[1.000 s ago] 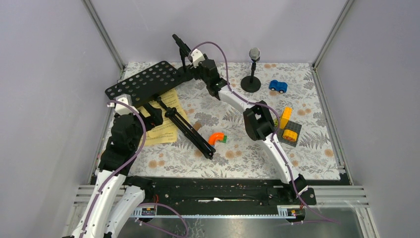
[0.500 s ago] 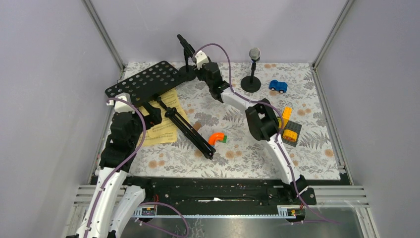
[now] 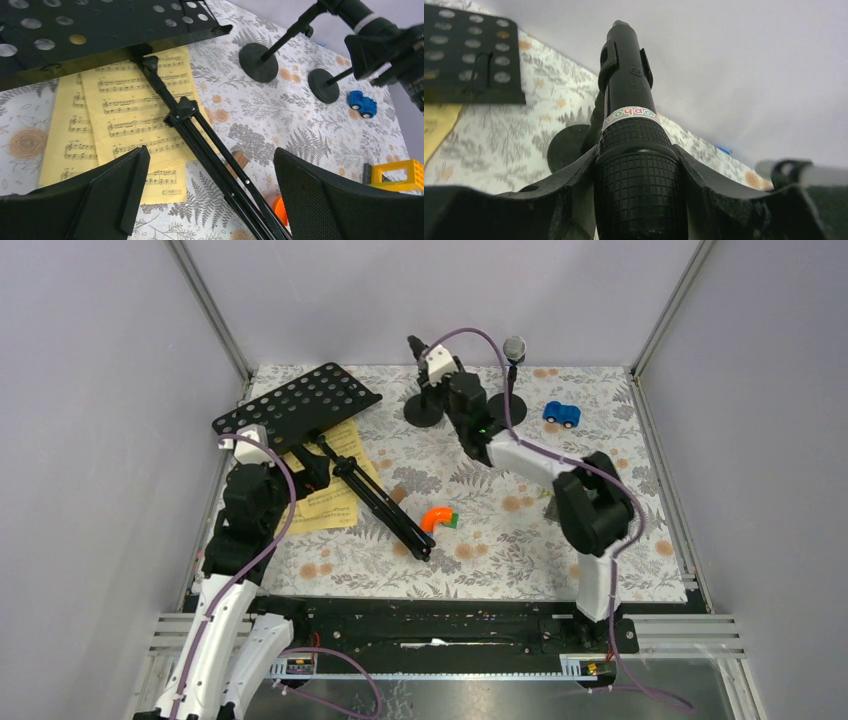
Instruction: Pack up the instrument practice props
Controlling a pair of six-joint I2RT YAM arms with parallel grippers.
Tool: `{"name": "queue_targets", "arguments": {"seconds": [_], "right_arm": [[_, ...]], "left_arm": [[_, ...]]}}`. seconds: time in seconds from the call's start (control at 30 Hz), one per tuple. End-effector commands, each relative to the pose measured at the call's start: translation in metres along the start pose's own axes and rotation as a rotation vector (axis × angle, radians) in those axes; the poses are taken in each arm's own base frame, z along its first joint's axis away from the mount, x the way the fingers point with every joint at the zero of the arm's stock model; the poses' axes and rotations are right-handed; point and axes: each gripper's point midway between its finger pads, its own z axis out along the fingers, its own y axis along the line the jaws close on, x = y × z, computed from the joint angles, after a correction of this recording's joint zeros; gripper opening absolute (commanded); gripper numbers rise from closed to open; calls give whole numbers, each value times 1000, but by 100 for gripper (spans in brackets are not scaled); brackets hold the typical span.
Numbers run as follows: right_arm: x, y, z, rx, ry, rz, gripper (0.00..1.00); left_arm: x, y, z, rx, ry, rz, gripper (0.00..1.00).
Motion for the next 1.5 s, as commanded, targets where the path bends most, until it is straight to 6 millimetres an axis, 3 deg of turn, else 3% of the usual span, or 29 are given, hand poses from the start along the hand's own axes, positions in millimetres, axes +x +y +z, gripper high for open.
{"name": "queue_targets", "arguments": {"seconds": [0.0,0.03,0.17,0.23,0.37,0.43,0.6,0.73,0.9,1.1,1.33,1.47], "right_arm": [[-58,-23,-61,-7,-165,77,0],[-44,-15,-74,-43,-144,72,0],[-30,-11,-124,-89,-126,73,0],[-27,-18,-151,-83,-113,69,0],[-21,-38,-207,-60,-83,104,0],[-8,-39,-229,-88,-46,95,0],[1,-41,-268,-128,5,175,0],[2,-31,-285,-192,-4,254,0],[7,-20,-296,-261,10,260,0],[12,-2,-301,-344,32,300,2],[43,10,-294,-338,130,323,2],[42,14,-296,-350,112,355,8]], "left_arm": [[-2,-20,6,117,-11,18,99],[1,-22,8,136,-5,18,99],[11,-29,17,187,21,6,99],[25,-27,25,192,53,-13,99],[45,-41,34,260,137,-33,98],[53,-54,35,295,153,-31,97],[74,-118,19,427,65,84,99],[95,-152,8,532,35,117,99],[109,-173,4,649,42,110,99],[121,-180,7,689,54,170,99],[130,-184,10,721,59,196,99],[134,-188,16,733,50,227,99]]}}
